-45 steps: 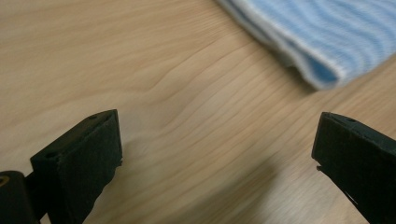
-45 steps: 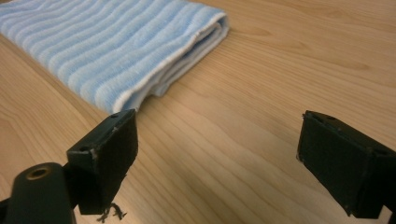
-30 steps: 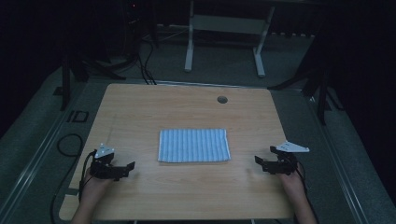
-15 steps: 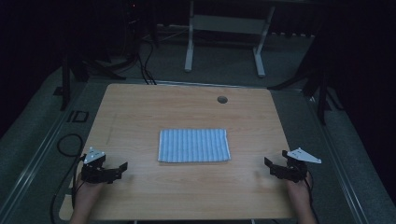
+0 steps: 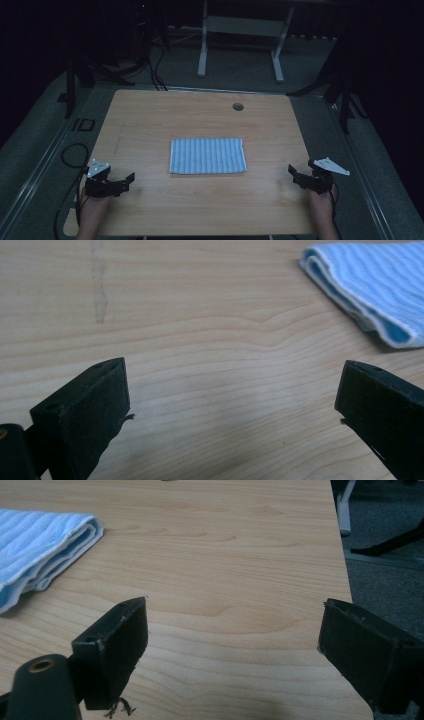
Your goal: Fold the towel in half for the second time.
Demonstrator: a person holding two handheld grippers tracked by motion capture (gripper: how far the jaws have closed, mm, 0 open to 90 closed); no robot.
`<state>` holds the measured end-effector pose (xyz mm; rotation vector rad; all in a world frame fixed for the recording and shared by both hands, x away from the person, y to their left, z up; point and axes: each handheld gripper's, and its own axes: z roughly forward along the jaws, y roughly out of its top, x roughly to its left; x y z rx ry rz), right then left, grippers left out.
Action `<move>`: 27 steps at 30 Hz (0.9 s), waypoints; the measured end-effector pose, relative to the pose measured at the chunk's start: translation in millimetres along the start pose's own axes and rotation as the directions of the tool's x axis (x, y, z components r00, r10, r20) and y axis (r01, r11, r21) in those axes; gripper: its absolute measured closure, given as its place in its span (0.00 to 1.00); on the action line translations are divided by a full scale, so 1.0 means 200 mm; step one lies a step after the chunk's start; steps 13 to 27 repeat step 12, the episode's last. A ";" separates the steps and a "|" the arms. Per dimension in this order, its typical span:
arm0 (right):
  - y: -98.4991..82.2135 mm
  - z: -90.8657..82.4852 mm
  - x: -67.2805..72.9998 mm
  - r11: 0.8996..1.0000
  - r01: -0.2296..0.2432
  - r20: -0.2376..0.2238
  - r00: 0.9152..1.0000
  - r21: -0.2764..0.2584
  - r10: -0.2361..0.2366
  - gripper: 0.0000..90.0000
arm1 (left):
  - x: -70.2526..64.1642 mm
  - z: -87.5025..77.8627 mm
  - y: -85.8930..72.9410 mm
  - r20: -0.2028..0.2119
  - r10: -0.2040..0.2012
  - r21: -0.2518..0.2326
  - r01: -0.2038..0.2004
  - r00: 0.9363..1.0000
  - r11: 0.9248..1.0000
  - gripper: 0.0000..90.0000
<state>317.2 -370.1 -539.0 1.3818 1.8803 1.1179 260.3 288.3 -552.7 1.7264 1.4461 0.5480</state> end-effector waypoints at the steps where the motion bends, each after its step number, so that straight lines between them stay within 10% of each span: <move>1: 0.00 0.00 0.00 1.000 0.000 0.000 1.000 0.000 0.000 0.14 | 0.00 0.00 0.00 0.000 0.000 0.000 0.000 1.000 1.000 0.01; 27: 0.00 -0.01 -0.02 0.999 -0.033 0.014 0.999 -0.010 0.033 0.14 | 0.04 -0.02 -0.01 -0.007 -0.051 -0.038 0.051 0.999 0.998 0.01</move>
